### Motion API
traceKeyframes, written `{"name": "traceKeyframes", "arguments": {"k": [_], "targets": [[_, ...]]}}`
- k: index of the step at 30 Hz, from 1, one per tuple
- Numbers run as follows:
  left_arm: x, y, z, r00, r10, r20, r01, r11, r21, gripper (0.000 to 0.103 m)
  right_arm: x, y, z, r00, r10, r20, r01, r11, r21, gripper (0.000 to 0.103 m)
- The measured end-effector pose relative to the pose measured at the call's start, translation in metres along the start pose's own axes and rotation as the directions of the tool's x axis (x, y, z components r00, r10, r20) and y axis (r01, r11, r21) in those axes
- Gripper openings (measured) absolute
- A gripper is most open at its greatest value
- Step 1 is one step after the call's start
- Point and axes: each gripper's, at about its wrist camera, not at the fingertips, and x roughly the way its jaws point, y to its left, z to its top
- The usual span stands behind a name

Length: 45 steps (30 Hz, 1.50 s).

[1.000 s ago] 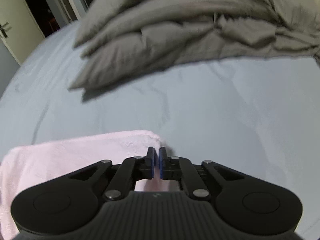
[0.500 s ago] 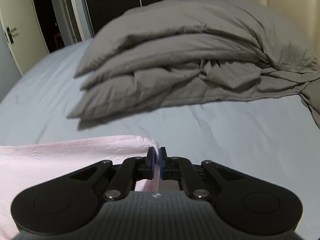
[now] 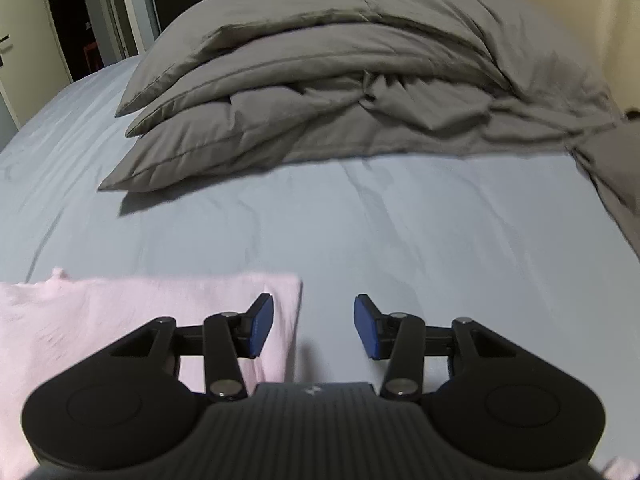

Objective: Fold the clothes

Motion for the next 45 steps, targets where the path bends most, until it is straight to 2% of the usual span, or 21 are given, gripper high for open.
{"name": "traceKeyframes", "arguments": {"k": [10, 19, 22, 31, 33, 36, 39, 43, 44, 45], "targets": [[-0.097, -0.014, -0.062, 0.992, -0.088, -0.089, 0.102, 0.981, 0.164, 0.05, -0.085, -0.005, -0.081, 0.989, 0.063, -0.134, -0.066, 0.998, -0.015, 0.048], [-0.184, -0.023, -0.144, 0.975, -0.158, -0.154, 0.19, 0.955, 0.226, 0.048, -0.161, 0.006, -0.158, 0.966, 0.161, -0.202, -0.152, 0.987, 0.057, 0.048], [-0.201, -0.015, -0.168, 0.973, -0.171, -0.153, 0.201, 0.958, 0.205, 0.047, -0.181, 0.005, -0.184, 0.96, 0.181, -0.212, -0.171, 0.983, 0.064, 0.048], [-0.206, 0.018, -0.226, 0.982, -0.136, -0.132, 0.141, 0.989, 0.034, 0.048, -0.209, -0.015, -0.26, 0.949, 0.22, -0.227, -0.186, 0.969, 0.161, 0.048], [-0.207, 0.025, -0.239, 0.983, -0.127, -0.128, 0.128, 0.992, -0.005, 0.051, -0.213, -0.021, -0.274, 0.947, 0.23, -0.223, -0.193, 0.965, 0.177, 0.048], [-0.208, 0.036, -0.258, 0.986, -0.115, -0.123, 0.107, 0.992, -0.063, 0.056, -0.213, -0.032, -0.283, 0.957, 0.206, -0.205, -0.167, 0.967, 0.192, 0.048], [-0.201, 0.046, -0.257, 0.99, -0.108, -0.091, 0.098, 0.989, -0.108, 0.061, -0.205, -0.047, -0.286, 0.961, 0.197, -0.196, -0.146, 0.958, 0.248, 0.048], [-0.179, 0.048, -0.253, 0.99, -0.113, -0.087, 0.099, 0.983, -0.153, 0.061, -0.192, -0.054, -0.289, 0.944, 0.259, -0.206, -0.182, 0.926, 0.331, 0.047], [-0.173, 0.046, -0.254, 0.988, -0.122, -0.097, 0.106, 0.982, -0.156, 0.055, -0.19, -0.053, -0.29, 0.938, 0.278, -0.209, -0.197, 0.92, 0.339, 0.044], [-0.169, 0.045, -0.255, 0.987, -0.123, -0.106, 0.106, 0.982, -0.154, 0.048, -0.189, -0.049, -0.291, 0.933, 0.29, -0.214, -0.21, 0.92, 0.332, 0.028]]}}
